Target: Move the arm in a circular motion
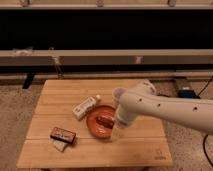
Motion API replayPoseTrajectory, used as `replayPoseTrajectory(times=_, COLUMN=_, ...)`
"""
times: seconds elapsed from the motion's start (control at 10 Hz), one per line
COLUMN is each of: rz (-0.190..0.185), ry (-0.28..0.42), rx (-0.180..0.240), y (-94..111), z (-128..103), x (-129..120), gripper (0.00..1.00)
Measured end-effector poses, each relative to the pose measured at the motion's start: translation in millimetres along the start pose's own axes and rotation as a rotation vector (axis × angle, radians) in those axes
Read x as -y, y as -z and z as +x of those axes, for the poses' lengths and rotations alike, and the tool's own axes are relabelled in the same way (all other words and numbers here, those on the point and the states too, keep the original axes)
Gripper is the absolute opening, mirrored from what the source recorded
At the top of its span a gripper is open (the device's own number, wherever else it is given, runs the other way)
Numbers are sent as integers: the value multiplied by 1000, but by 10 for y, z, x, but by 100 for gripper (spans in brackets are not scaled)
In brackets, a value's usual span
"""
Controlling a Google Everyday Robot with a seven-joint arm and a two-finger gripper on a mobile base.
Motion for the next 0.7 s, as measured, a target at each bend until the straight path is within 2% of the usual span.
replayPoseTrajectory(times=0.1, rz=-4, ry=0, rx=-2, y=20, z=0, x=138, gripper=80)
replayPoseTrajectory(times=0.2, rz=-19, ry=20, rx=-12, y=-14, z=-162, x=338, gripper=80)
replayPoseTrajectory(times=0.5, rz=-40, ry=90, rx=-36, y=-186, z=-796, x=459, gripper=80)
replayPoseTrajectory(times=0.7, rz=-62, ry=168, rx=-56, y=-348, z=-1322, x=451, gripper=80)
